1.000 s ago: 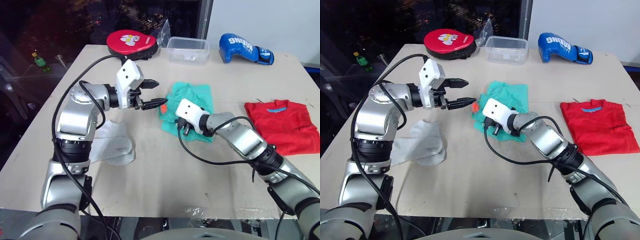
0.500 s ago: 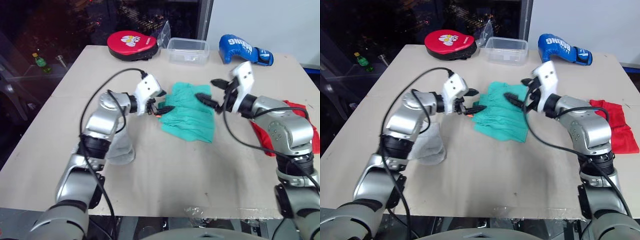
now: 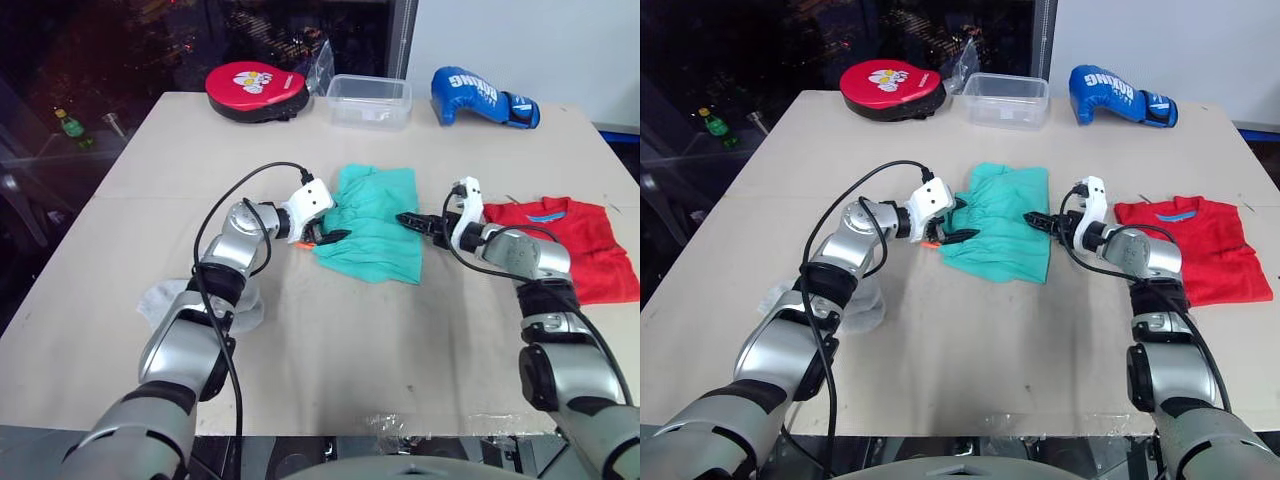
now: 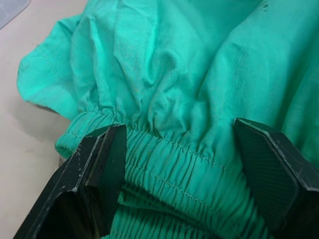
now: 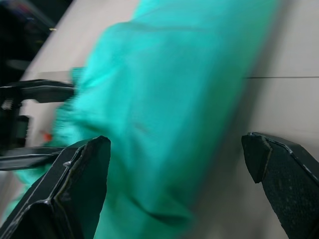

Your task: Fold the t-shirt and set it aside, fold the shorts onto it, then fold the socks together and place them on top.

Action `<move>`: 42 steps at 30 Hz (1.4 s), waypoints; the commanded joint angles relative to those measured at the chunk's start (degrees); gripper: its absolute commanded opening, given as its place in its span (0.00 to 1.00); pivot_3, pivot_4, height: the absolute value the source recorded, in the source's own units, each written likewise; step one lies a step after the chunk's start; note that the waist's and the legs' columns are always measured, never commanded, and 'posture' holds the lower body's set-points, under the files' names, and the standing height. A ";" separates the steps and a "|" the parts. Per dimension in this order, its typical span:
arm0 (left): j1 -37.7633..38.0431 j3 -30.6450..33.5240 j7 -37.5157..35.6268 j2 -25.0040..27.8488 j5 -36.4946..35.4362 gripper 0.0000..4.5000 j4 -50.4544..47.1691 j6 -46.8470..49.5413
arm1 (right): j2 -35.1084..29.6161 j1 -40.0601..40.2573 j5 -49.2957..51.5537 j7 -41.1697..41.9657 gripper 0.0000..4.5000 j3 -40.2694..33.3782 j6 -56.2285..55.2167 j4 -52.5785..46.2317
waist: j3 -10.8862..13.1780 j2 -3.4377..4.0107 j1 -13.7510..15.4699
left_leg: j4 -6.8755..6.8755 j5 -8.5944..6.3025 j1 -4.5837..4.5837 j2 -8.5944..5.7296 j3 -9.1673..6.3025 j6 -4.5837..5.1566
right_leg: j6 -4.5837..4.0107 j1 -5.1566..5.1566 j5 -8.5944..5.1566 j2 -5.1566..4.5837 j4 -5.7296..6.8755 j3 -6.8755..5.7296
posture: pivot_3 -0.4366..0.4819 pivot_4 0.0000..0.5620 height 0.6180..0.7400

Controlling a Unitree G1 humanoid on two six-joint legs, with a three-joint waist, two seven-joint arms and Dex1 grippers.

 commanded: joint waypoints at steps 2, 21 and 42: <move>1.89 0.62 0.03 0.50 0.51 0.82 -1.31 -0.44 | 2.69 -2.62 -0.86 2.09 0.98 1.44 0.15 4.60 | -0.01 0.01 -0.42 | 0.00 0.00 0.00 0.01 0.01 0.00 | 0.00 0.00 0.00 0.00 0.00 0.00 | 0.48 0.27 1.00; 6.29 5.25 -10.05 4.17 -9.22 0.82 -22.89 10.07 | -3.78 4.97 -0.71 -4.15 0.00 -0.13 15.43 -25.18 | 0.00 0.13 -0.03 | -0.03 0.00 -0.21 0.05 -0.06 -0.03 | -0.02 -0.10 0.01 -0.11 -0.01 -0.10 | 0.48 0.27 1.00; 10.99 9.86 -13.38 10.45 -31.73 0.82 -60.06 36.99 | -53.77 8.80 -3.59 14.37 0.00 0.61 14.13 -19.65 | 0.12 0.19 0.90 | -0.03 -0.03 -0.06 -0.03 -0.03 0.03 | -0.03 -0.03 -0.01 -0.05 -0.22 0.12 | 0.48 0.27 1.00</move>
